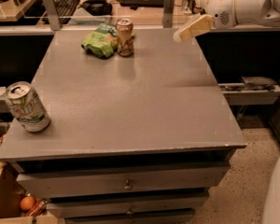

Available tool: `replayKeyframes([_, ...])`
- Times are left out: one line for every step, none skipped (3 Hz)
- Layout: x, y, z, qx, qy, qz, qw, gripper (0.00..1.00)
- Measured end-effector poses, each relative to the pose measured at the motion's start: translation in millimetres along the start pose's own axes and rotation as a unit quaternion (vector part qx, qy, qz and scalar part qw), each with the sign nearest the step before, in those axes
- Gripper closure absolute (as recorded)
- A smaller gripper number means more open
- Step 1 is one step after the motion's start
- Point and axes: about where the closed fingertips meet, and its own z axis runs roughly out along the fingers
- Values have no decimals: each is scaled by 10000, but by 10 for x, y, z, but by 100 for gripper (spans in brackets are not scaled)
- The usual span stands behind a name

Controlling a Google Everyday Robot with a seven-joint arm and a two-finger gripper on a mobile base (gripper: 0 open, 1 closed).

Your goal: Move orange can near green rice chip bag

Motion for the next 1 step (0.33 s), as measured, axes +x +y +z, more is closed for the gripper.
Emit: replayKeyframes([-4, 1, -67, 23, 18, -13, 10000, 0])
